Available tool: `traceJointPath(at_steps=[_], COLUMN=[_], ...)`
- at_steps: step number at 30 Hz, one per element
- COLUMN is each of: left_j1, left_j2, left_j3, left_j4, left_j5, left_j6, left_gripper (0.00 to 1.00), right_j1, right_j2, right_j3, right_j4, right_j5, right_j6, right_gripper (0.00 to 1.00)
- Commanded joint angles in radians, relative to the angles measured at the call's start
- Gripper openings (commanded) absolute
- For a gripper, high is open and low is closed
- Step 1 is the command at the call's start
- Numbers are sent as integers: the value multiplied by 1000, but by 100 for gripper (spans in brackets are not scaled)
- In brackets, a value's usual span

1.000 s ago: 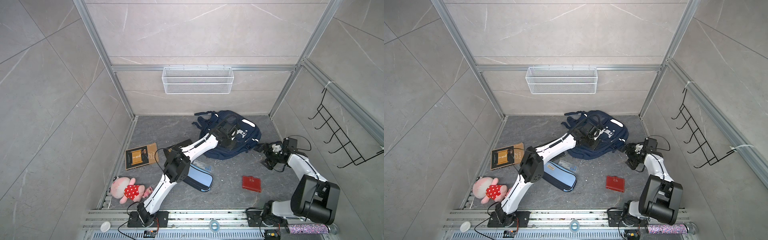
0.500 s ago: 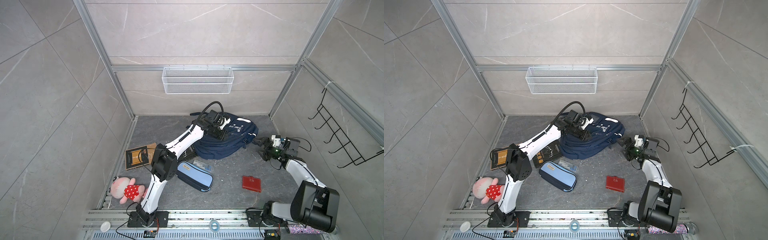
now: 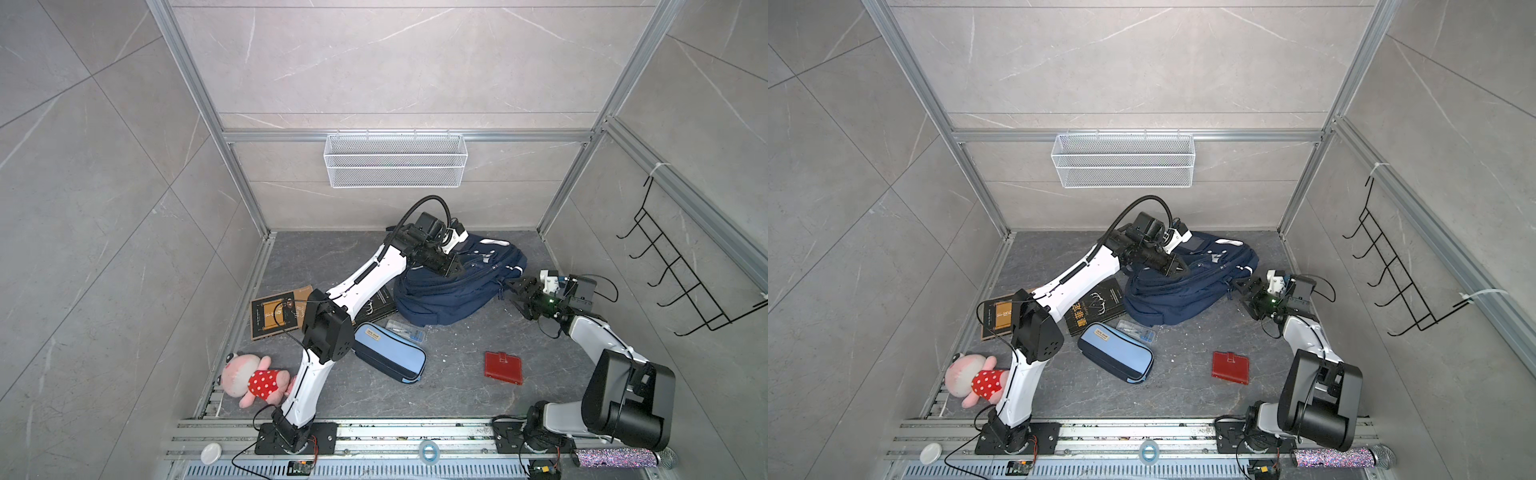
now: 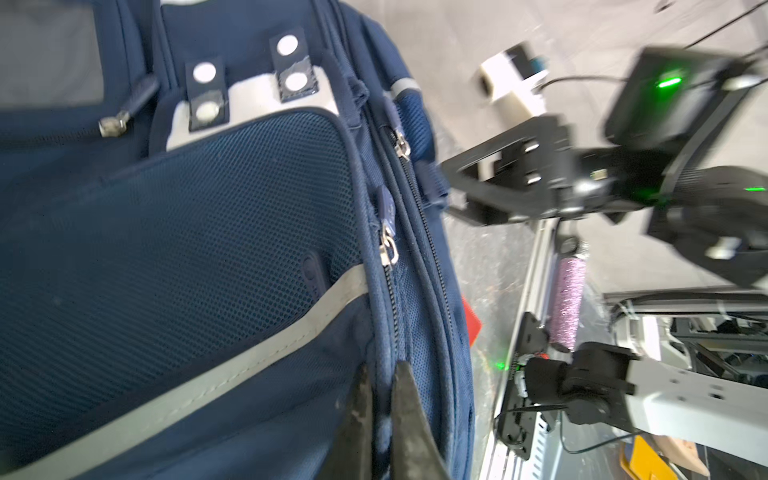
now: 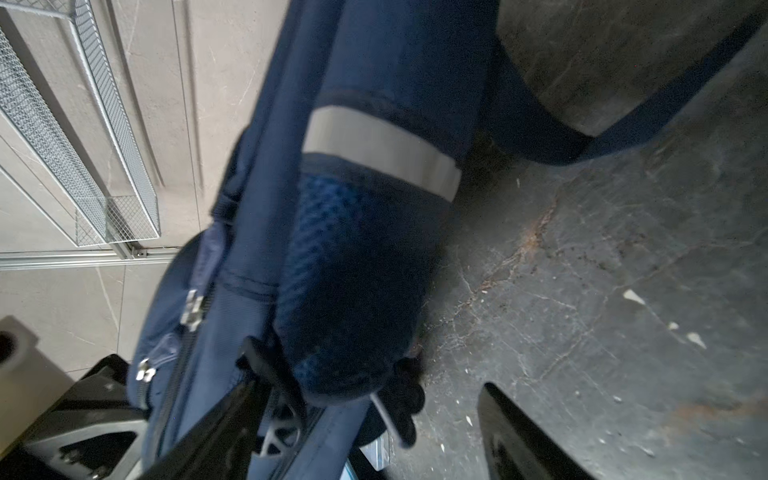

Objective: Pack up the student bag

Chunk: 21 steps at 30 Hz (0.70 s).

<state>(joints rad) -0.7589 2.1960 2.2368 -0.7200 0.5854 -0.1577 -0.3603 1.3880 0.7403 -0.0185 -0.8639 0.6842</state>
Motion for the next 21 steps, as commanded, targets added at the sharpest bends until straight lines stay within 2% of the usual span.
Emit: traceJointPath(at_steps=[1,4,7,9,11,13,17,21], left_j1=[-7,-7,-7,-7,-7,-7,-5,-1], left_j2=[-76,-75,-77,-80,-80,-80,-78,-73], left_j3=[76,75,72,68,66,68,68,64], left_j4=[89,74,51,45,42,39,33,43], left_j5=[163,182,184,188,193,197,192,149], left_j6=[5,7,18,21,20,19,21,10], left_gripper=[0,0,0,0,0,0,0,0], right_j1=[5,3,6,6,7,10,11,12], right_j2=[34,50,42,57,85,107,115,114], right_j3=[48,67,71,74,73,66,63,77], right_j4=[-31,7,78,104,119,139,124,89], right_j5=[23,29,29,26,23,27,60,75], right_j6=[-58,-51,-24,-14,-9,-3,-12,-22], right_gripper=[87,90,99,99,95,84,41,12])
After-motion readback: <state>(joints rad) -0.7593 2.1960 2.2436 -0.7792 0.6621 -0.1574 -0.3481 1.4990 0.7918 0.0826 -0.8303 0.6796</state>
